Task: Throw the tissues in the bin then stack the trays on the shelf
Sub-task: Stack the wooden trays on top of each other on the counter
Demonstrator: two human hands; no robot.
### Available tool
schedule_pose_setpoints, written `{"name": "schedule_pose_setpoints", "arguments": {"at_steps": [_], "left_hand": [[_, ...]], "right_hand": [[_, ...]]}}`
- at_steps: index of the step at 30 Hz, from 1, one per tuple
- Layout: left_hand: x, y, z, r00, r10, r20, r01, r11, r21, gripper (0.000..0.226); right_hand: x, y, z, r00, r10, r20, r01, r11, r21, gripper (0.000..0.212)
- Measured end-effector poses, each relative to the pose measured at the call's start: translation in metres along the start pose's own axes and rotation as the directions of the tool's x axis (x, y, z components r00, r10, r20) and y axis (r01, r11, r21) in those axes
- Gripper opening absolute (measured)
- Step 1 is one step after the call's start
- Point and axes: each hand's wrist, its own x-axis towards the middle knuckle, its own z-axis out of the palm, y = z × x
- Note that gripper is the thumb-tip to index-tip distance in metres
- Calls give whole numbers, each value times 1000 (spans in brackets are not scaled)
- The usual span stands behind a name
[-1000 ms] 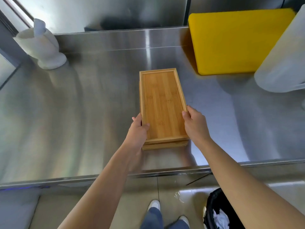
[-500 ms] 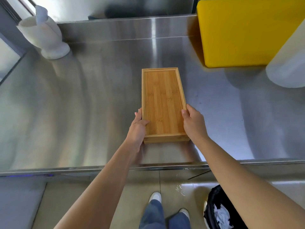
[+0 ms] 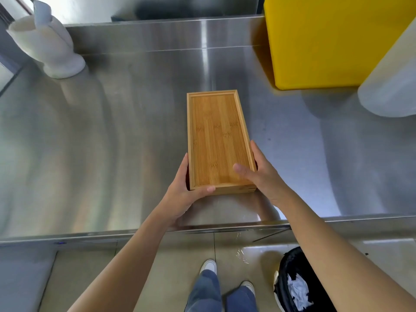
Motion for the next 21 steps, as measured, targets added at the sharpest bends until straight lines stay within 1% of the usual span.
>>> {"name": "schedule_pose_setpoints", "arguments": {"at_steps": [2, 4, 6, 7, 13, 19, 21], "left_hand": [[1, -2, -1, 1000, 29, 6, -29, 999, 42, 96], [2, -5, -3, 999, 34, 0, -33, 997, 69, 101], [3, -6, -4, 1000, 27, -12, -26, 996, 88, 104], [3, -6, -4, 1000, 23, -22, -21, 996, 89, 104], [1, -6, -4, 1000, 6, -25, -3, 994, 112, 103], [1, -7, -1, 999, 8, -43, -3, 994, 107, 98], [1, -7, -1, 999, -5, -46, 9, 995, 101, 98]], "right_hand": [[-5, 3, -6, 997, -4, 71, 7, 999, -38, 127], [-8, 9, -10, 993, -2, 116, 17, 991, -131, 116], [-9, 13, -9, 993, -30, 116, 53, 979, -199, 106], [-8, 14, -8, 994, -38, 104, 59, 976, -211, 104], [-10, 13, -4, 995, -76, 65, 88, 974, -210, 97], [-9, 15, -5, 995, -84, 62, 97, 967, -236, 99], [-10, 14, -5, 994, -79, 72, 91, 978, -185, 99]]}}
